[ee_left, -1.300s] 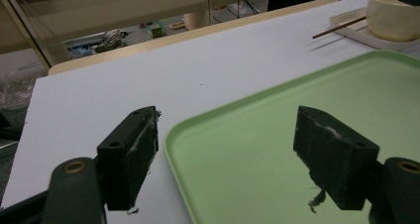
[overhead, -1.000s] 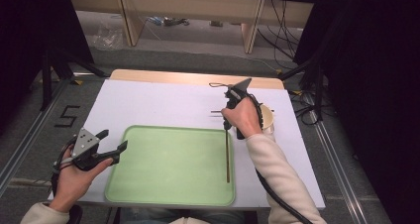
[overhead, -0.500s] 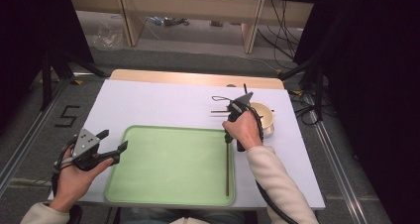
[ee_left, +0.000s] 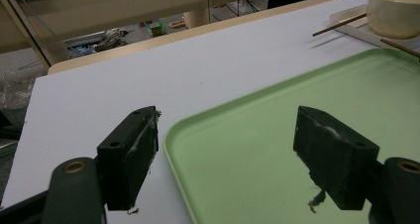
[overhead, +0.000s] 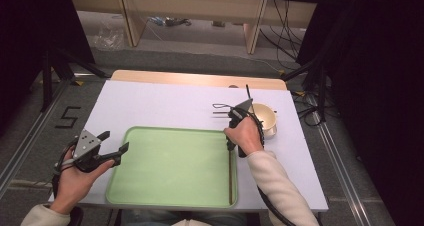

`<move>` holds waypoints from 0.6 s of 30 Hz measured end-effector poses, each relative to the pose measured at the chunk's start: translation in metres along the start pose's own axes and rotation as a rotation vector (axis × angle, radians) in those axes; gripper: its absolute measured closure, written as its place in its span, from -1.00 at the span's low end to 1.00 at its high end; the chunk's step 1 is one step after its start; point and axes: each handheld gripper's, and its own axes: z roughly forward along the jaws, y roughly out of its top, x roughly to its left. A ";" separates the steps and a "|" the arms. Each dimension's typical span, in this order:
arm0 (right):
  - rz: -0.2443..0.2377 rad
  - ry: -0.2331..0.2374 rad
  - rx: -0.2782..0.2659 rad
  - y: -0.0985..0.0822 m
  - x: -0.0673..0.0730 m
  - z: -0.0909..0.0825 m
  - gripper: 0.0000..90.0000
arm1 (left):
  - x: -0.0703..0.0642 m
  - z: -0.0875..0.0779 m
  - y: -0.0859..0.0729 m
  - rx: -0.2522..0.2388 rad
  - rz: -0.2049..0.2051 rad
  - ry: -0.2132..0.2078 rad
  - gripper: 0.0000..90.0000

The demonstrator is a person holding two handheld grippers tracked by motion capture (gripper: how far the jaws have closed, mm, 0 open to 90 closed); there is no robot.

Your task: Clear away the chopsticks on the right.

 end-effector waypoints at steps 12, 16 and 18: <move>0.026 -0.013 0.024 0.000 0.005 0.005 0.94 | 0.000 -0.001 0.000 0.002 0.003 0.006 -0.44; -0.007 -0.014 0.020 0.001 0.004 0.008 0.93 | 0.000 -0.001 0.000 0.002 0.003 0.005 -0.44; -0.017 -0.013 0.021 0.002 0.004 0.008 0.93 | 0.000 -0.001 0.000 0.004 0.001 0.004 -0.44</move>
